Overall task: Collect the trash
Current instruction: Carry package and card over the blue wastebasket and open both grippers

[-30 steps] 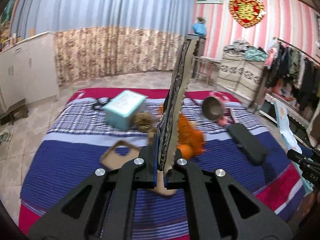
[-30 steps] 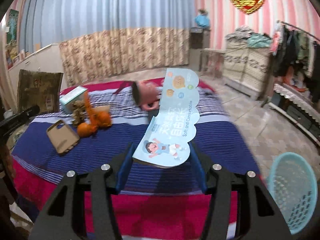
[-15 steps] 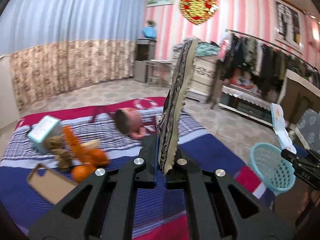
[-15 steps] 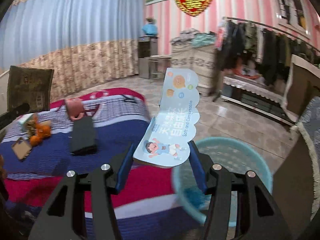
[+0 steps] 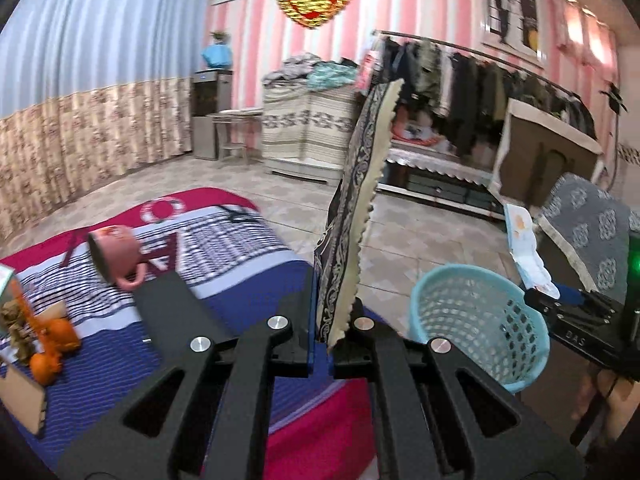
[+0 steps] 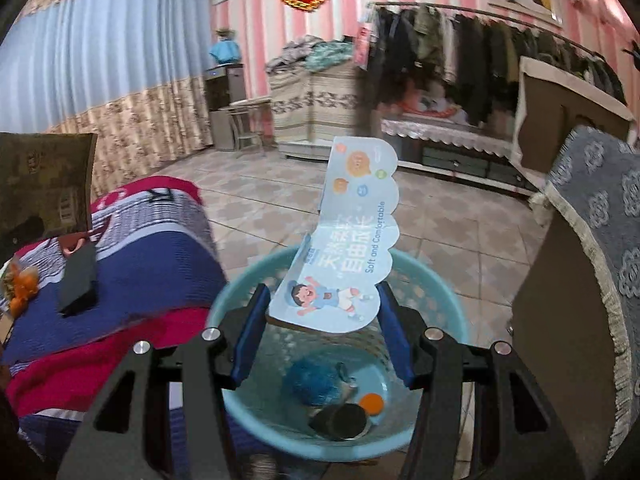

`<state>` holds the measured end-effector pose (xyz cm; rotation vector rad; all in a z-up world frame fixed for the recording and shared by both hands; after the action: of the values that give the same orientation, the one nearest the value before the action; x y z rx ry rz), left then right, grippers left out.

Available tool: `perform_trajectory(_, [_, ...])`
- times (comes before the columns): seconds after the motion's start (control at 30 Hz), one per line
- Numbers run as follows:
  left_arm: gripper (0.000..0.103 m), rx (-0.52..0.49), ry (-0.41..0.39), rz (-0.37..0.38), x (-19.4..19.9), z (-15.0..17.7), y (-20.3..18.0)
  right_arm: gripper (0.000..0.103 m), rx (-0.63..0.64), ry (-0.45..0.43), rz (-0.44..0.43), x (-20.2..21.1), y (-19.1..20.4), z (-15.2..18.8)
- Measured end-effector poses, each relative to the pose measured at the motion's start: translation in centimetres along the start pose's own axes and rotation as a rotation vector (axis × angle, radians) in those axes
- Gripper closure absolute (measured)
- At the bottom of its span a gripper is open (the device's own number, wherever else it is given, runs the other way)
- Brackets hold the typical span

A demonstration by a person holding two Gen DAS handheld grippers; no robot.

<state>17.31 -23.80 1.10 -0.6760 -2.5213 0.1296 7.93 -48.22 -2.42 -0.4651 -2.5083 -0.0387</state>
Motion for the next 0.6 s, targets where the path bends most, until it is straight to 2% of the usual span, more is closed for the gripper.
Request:
perform_trajectory(0.27, [0.101, -0.008, 0.074, 0.113, -3.7, 0.9, -5.7, 0.049, -0.091, 0.025, 0.078, -0.5, -4.9, 1.9])
perform_trajectory(0.43, [0.101, -0.101, 0.114, 0.161, -6.3, 3.1, -10.7, 0.049, -0.133, 0.037, 0.098, -0.7, -6.4, 2.7])
perform_trajectory(0.6, [0.101, -0.154, 0.158, 0.171, -8.8, 5.1, -13.7, 0.049, -0.167, 0.046, 0.098, -0.8, -7.6, 3.7])
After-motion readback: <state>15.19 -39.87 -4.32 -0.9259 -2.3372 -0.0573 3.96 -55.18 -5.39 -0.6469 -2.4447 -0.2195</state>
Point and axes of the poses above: each gripper's, at about its wrist camera, not at the fingertips, and x roughly against the way its jaws point, y to its left, z to its underside, the point moved 4 cm from there along -x, roughly the way its jaws point, and after that the axes turned 9 degrees about x, right-handed, at the moved point
